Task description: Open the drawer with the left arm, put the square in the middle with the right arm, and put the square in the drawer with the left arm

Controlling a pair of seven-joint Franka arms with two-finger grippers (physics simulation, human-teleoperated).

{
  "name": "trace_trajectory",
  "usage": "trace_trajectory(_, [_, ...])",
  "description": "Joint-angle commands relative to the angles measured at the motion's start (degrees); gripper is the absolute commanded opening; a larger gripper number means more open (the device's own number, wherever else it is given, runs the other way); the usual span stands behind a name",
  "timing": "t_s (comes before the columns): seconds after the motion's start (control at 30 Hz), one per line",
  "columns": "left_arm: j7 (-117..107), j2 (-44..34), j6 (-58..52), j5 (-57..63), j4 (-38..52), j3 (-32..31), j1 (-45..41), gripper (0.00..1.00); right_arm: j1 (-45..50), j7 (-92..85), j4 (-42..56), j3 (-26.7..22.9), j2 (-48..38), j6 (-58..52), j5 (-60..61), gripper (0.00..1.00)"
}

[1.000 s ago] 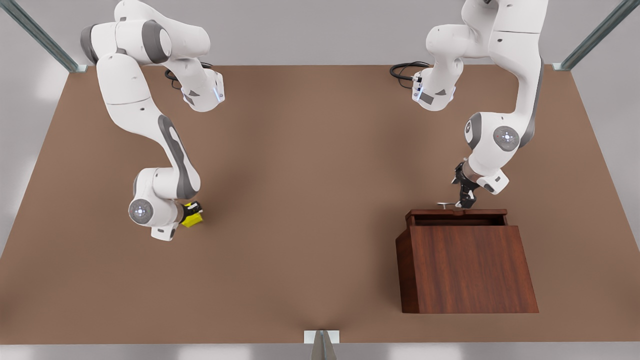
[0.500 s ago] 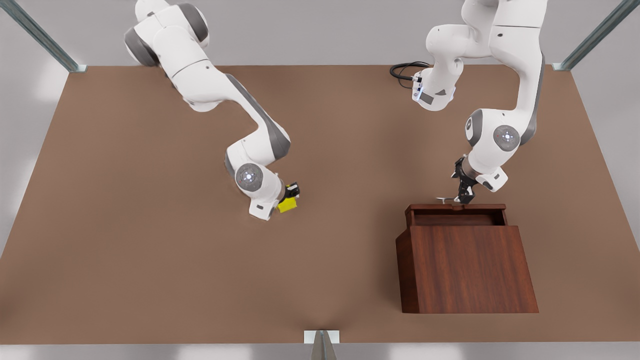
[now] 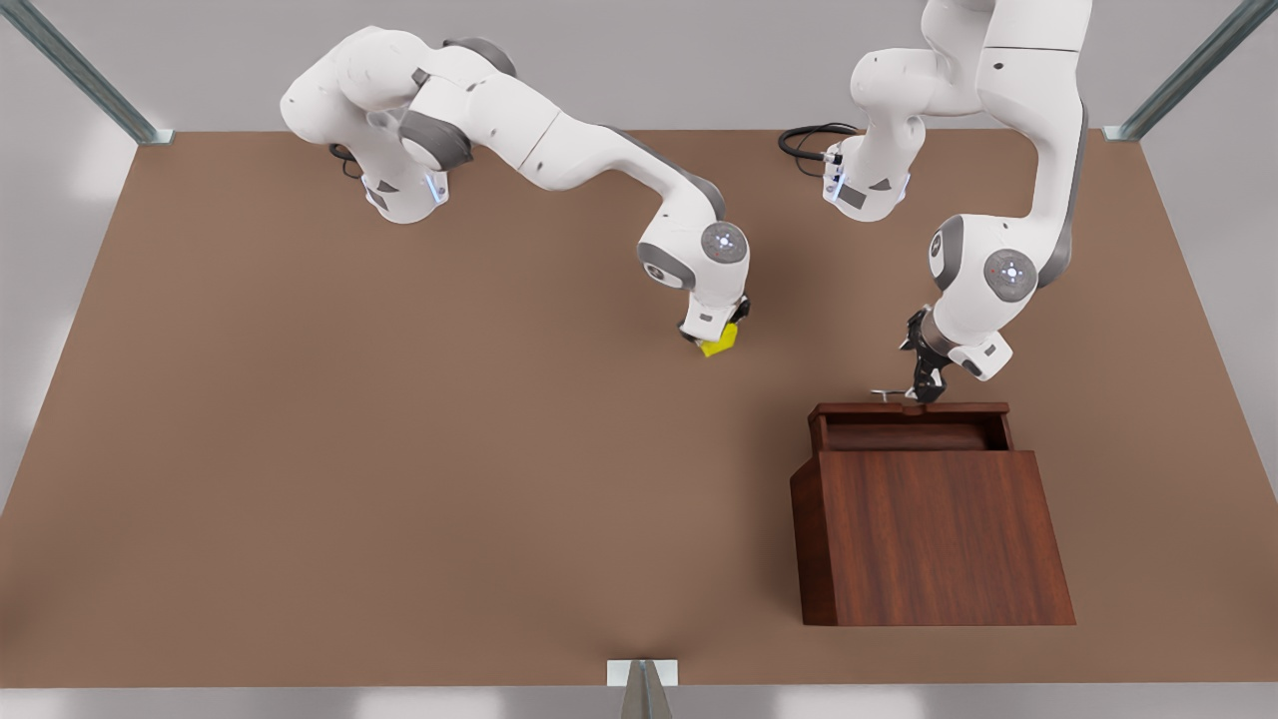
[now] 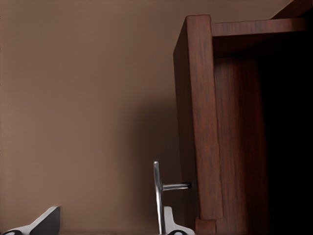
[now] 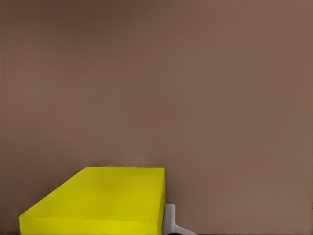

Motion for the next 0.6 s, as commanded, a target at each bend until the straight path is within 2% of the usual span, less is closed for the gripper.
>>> trace_trajectory(0.0, [-0.01, 0.00, -0.13, -0.04, 0.00, 0.00, 0.13, 1.00, -0.02, -2.10, -0.09, -0.10, -0.02, 0.86, 3.91, 0.40])
trace_trajectory(0.17, [-0.45, -1.32, -2.59, 0.04, 0.09, 0.00, 0.04, 1.00, -0.72, -1.66, 0.44, -0.10, -0.63, -5.47, 10.33, 0.42])
trace_trajectory(0.33, [-0.45, -0.71, -1.89, 0.22, 0.09, 0.00, -0.22, 1.00, -0.81, -4.64, 0.26, -0.10, 1.39, 1.03, 11.46, 0.42])
trace_trajectory(0.53, [-0.54, -0.71, -3.82, 0.31, 0.00, 0.00, -0.22, 1.00, -0.72, -12.12, -0.88, -0.46, 1.65, 1.12, 11.47, 0.48])
trace_trajectory(0.57, [-0.54, -0.88, -4.26, 0.31, 0.00, 0.00, -0.22, 1.00, -0.72, -12.12, -0.79, -0.46, 2.18, 1.73, 11.38, 0.68])
